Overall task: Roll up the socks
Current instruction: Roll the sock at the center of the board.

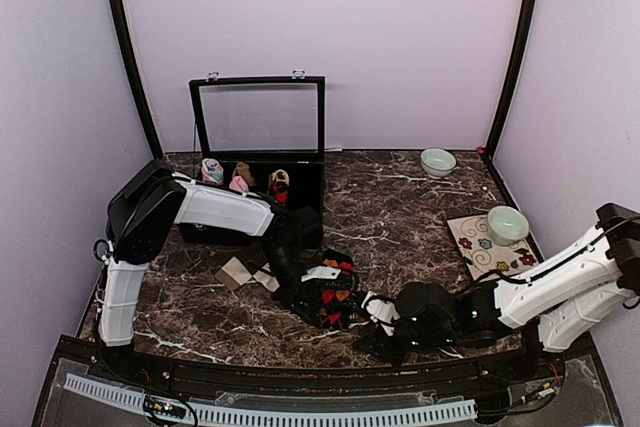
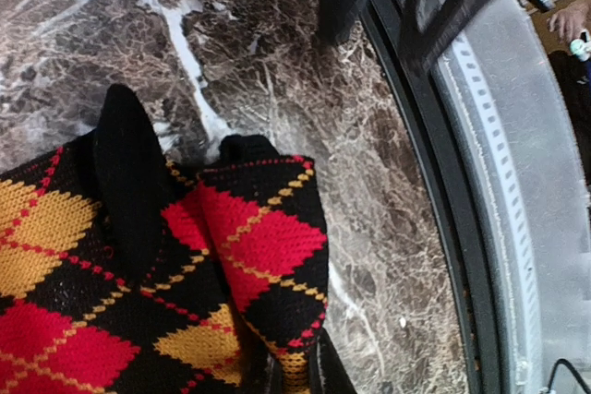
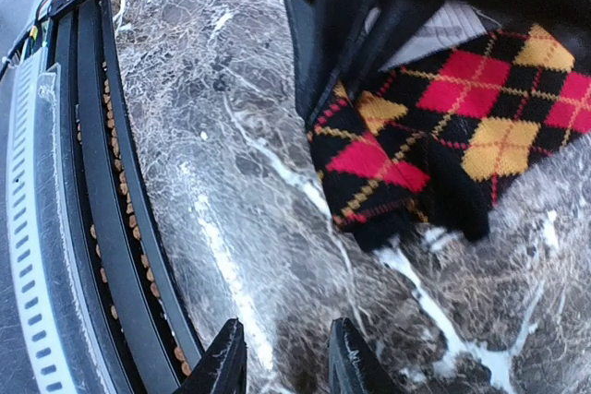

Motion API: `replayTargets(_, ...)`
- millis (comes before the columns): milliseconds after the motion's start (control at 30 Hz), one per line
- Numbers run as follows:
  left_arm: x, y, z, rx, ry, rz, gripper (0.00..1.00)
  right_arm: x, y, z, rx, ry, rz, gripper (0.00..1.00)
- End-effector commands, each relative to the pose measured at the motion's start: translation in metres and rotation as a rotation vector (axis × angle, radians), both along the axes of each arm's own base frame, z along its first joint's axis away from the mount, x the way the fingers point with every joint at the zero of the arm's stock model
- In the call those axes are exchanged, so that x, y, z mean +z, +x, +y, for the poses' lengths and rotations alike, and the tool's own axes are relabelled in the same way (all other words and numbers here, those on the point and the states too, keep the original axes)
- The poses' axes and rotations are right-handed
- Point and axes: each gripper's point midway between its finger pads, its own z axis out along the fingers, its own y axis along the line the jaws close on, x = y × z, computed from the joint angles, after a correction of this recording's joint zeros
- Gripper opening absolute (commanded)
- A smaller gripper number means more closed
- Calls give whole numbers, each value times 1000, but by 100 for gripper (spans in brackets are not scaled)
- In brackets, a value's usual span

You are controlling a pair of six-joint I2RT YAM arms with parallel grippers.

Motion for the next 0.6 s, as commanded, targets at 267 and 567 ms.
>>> replayTargets(267,-26,-25,33,-33,247,161,0,15,3,54,92,-119,-286,30)
replayTargets(567,-31,-18,35,-27,273,122,0,3,12,65,117,-199,-393,31)
